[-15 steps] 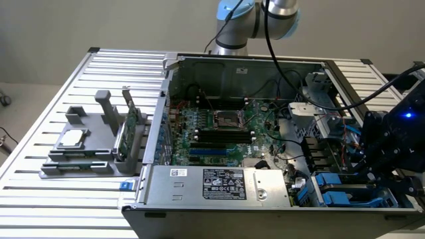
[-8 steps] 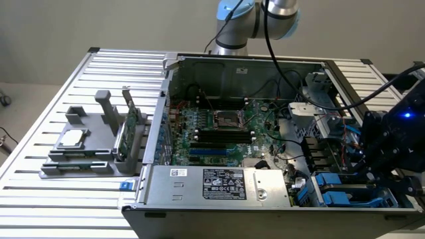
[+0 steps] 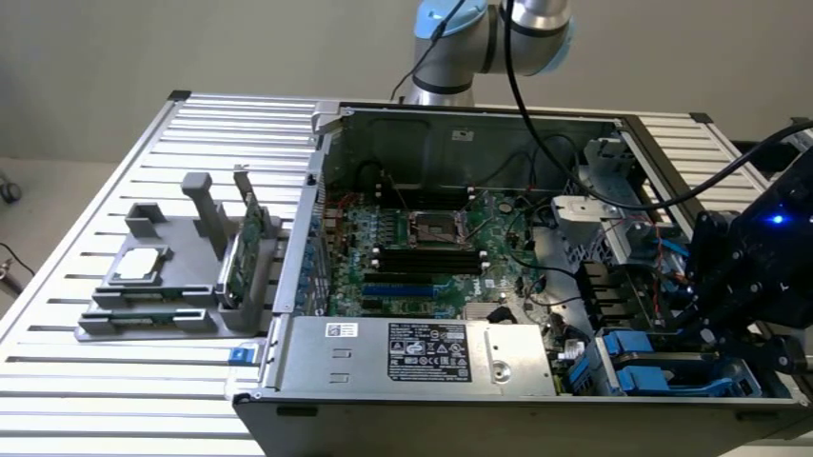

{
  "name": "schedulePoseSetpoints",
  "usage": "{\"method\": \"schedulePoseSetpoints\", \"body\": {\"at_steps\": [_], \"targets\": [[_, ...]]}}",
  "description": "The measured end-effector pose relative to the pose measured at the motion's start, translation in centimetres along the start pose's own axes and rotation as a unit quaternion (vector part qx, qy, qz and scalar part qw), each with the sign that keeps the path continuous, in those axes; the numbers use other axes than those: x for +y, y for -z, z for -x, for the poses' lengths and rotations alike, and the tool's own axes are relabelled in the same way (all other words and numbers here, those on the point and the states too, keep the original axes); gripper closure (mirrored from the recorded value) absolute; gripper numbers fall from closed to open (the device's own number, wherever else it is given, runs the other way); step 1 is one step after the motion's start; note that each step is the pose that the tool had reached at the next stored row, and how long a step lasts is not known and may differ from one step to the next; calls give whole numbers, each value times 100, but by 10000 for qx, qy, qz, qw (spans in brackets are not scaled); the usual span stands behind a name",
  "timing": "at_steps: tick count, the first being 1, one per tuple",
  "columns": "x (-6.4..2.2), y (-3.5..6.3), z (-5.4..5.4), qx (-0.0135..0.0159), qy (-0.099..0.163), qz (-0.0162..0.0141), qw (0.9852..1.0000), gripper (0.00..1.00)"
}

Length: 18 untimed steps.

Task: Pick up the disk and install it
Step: 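Insert the first disk wire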

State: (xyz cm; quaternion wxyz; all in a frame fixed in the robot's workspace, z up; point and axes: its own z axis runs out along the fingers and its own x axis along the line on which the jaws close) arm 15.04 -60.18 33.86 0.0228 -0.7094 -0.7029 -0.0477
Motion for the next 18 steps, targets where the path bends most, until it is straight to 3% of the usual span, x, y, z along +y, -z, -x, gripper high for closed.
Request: {"method": "schedulePoseSetpoints", "body": {"at_steps": [6, 18], "targets": [[0, -3, 1, 15, 3, 31, 10000, 83], [-12, -6, 1, 16, 16, 39, 10000, 83]]}}
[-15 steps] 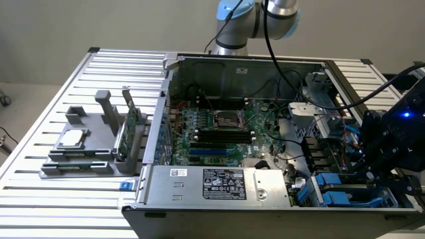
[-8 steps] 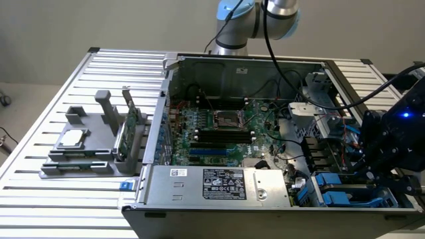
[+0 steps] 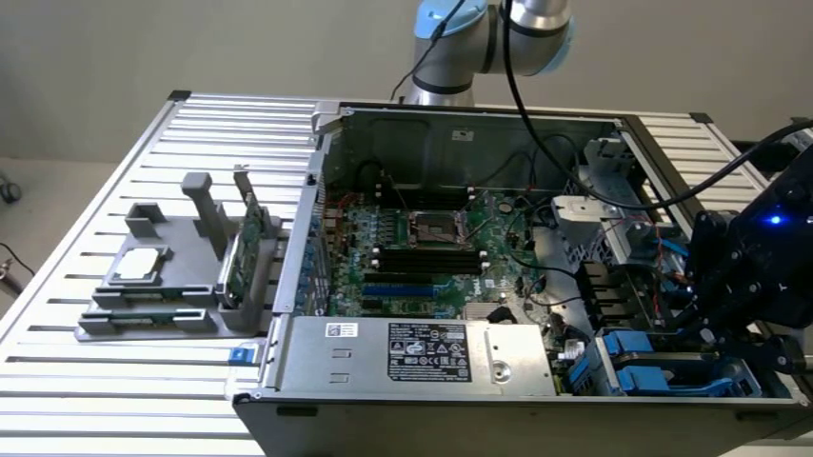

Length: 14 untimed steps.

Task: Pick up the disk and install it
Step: 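Insert the first disk wire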

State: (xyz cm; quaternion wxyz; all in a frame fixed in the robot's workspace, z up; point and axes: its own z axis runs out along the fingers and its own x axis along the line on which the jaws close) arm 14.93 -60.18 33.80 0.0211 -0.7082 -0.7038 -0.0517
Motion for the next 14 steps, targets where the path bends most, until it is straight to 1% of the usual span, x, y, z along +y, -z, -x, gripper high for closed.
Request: {"method": "schedulePoseSetpoints", "body": {"at_steps": [9, 14], "targets": [[0, 3, 0, 2, 9, -1, 10000, 83], [1, 27, -3, 1, 9, -1, 10000, 83]]}}
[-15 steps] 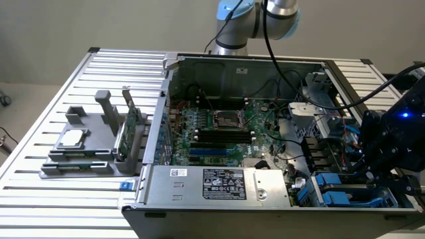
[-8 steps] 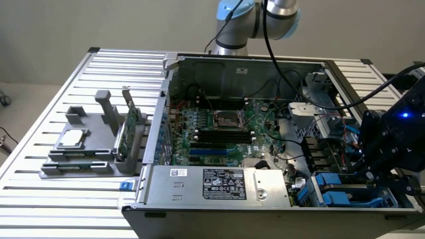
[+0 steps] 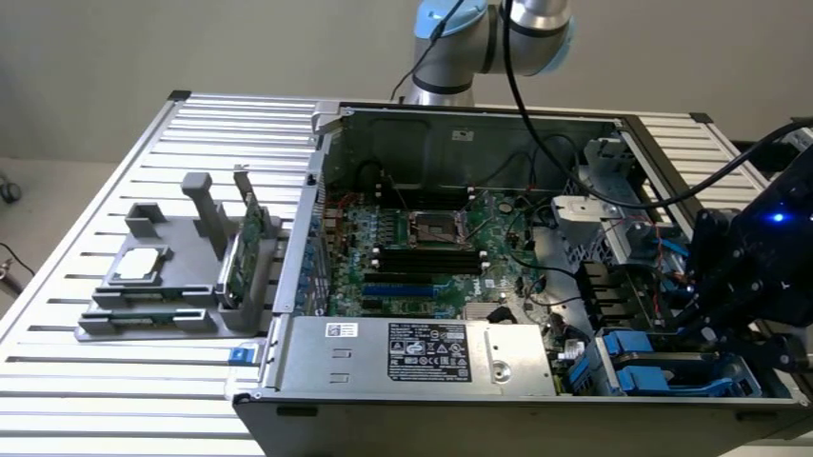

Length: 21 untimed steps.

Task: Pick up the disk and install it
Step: 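Insert the first disk wire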

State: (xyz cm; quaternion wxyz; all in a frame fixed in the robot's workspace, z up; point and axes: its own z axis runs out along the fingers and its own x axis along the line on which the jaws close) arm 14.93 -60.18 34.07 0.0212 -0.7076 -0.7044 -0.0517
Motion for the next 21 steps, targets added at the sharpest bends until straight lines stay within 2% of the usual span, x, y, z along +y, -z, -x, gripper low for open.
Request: {"method": "schedulePoseSetpoints", "body": {"at_steps": [21], "targets": [[0, -28, 9, -1, 8, -1, 10000, 83]]}}
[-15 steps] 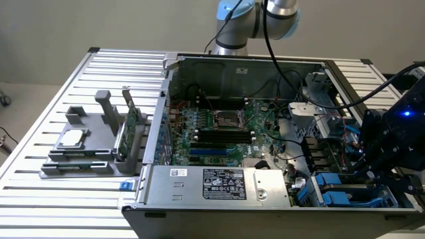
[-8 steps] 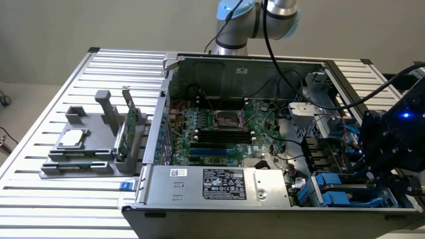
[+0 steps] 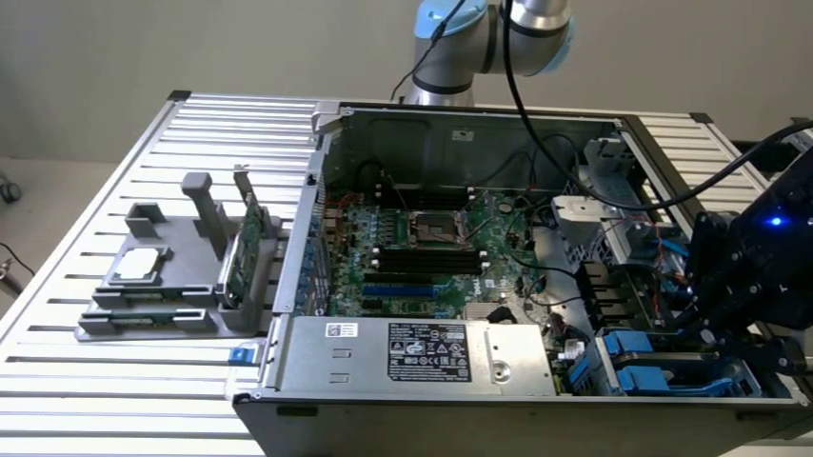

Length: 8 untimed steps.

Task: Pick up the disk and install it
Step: 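Insert the first disk wire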

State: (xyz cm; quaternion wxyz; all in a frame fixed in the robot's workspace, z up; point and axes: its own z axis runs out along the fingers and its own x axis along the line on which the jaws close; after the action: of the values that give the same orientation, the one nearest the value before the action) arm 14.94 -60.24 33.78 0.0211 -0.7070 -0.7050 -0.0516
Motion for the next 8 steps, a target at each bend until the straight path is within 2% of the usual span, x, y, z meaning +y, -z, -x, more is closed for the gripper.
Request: {"method": "schedulePoseSetpoints", "body": {"at_steps": [8], "targets": [[1, -7, 5, 1, 0, 0, 10000, 83]]}}
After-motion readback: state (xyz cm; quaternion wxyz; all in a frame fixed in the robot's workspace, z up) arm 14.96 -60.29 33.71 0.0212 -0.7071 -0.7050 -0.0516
